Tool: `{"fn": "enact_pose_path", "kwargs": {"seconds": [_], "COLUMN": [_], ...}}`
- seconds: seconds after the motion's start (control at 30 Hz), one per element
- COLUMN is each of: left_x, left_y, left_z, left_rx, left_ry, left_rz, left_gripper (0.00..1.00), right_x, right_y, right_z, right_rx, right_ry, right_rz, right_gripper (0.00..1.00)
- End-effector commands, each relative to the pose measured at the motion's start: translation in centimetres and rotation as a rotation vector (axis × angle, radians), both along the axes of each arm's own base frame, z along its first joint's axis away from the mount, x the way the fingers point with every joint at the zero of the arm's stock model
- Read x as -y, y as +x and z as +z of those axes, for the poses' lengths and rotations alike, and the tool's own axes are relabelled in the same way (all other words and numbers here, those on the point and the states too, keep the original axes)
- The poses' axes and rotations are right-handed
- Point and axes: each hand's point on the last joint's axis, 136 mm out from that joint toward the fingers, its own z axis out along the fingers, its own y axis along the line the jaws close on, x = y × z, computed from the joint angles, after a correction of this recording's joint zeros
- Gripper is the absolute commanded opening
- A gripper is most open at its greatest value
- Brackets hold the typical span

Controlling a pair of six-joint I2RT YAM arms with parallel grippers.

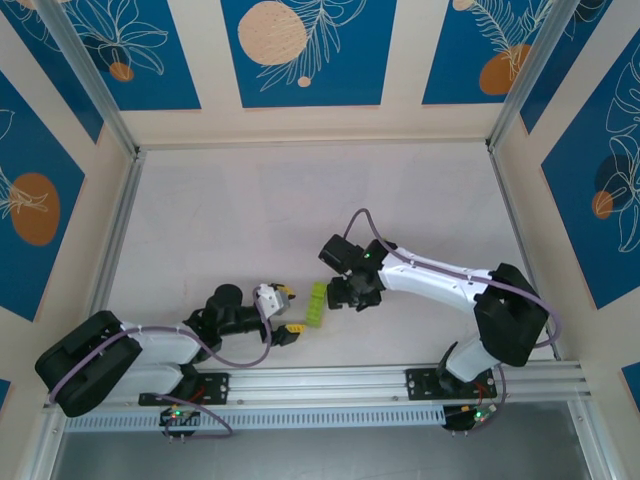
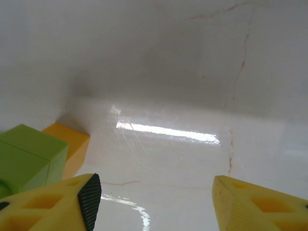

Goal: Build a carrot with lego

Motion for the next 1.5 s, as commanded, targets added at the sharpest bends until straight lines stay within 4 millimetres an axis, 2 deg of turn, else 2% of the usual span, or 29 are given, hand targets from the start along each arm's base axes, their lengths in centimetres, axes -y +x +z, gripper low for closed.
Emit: {"fn": "enact_pose_path", "kwargs": {"seconds": [0.0, 0.33, 0.9, 1.47], "left_x": [0.7, 0.8, 0.9, 1.0], "left_y": [-0.3, -0.3, -0.2, -0.1], "left_z": [1.1, 1.1, 0.9, 0.6], "left_rx": [0.040, 0.041, 0.040, 0.035], "left_ry": [-0.026, -0.024, -0.014, -0.004], "left_rz": [-0.045, -0.048, -0.051, -0.052], "left_gripper": [0.83, 0.83, 0.83, 0.83], "right_x": [-0.5, -1.5, -4.7, -6.8], "right_y": [1.2, 3.7, 5.1, 6.8], "right_z": [0.2, 0.3, 1.1, 1.6], "right_rx": [0.018, 0.031, 0.042, 0.062], "right_ry": [0.001, 0.001, 0.044, 0.062], "right_rz": [0.017, 0.030, 0.088, 0.156], "right_gripper": [0.64, 0.64, 0.64, 0.63]}}
